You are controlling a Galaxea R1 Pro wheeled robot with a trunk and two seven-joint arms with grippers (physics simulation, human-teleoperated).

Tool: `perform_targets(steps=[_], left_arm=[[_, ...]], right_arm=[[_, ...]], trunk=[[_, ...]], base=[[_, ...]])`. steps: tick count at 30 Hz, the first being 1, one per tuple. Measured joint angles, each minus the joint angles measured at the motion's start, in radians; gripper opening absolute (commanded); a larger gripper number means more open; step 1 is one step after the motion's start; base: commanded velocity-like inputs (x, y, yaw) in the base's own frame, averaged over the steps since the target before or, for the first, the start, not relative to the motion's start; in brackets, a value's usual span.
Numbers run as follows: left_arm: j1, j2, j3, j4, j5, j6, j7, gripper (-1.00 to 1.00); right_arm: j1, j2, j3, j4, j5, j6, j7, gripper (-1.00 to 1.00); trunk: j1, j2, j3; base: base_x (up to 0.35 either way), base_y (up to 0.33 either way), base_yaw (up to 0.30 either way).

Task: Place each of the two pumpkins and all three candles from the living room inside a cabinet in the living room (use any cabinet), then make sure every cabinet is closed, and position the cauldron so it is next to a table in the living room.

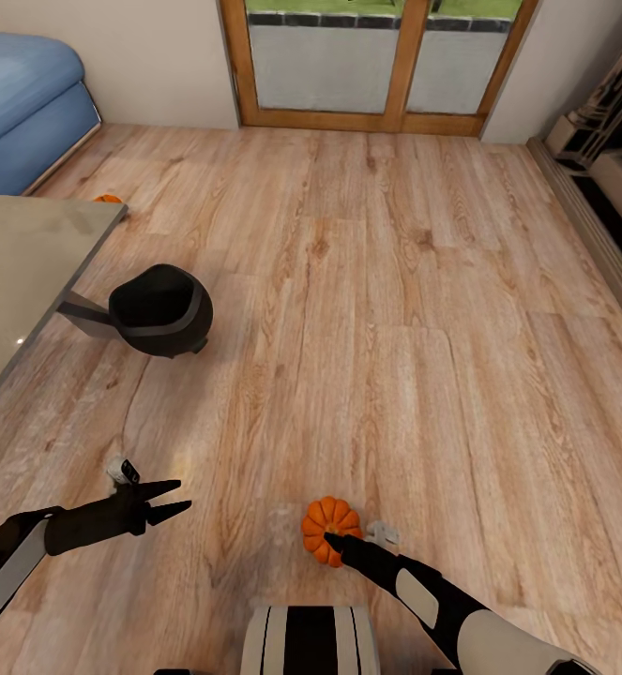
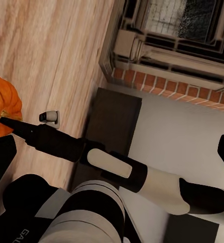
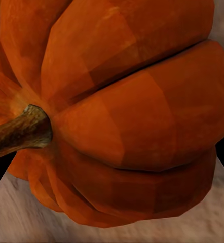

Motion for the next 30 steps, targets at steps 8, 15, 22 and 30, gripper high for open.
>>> perform_targets(steps=[8,15,22,30], left_arm=[[0.0,-0.001,-0.001,0.0,-0.001,0.0,0.0,1.0],[0.0,-0.002,-0.003,0.0,-0.009,-0.001,0.001,1.0],[0.0,-0.004,-0.003,0.0,-0.013,-0.002,0.003,1.0],[0.0,-0.006,-0.003,-0.006,-0.013,-0.003,0.006,1.0]], right_arm=[[0.0,-0.001,-0.001,-0.001,-0.001,-0.001,0.004,-1.0],[0.0,-0.006,-0.004,-0.009,-0.005,-0.002,0.181,-1.0],[0.008,-0.079,-0.019,-0.231,-0.018,0.005,0.252,-1.0],[0.017,-0.203,-0.024,-0.429,-0.121,0.02,0.254,-1.0]], trunk=[[-0.003,0.002,0.027],[-0.006,0.003,0.054],[-0.01,0.005,0.081],[-0.013,0.007,0.112]], base=[[0.0,0.0,0.0],[0.0,0.0,0.0],[0.0,0.0,0.0],[0.0,0.0,0.0]])
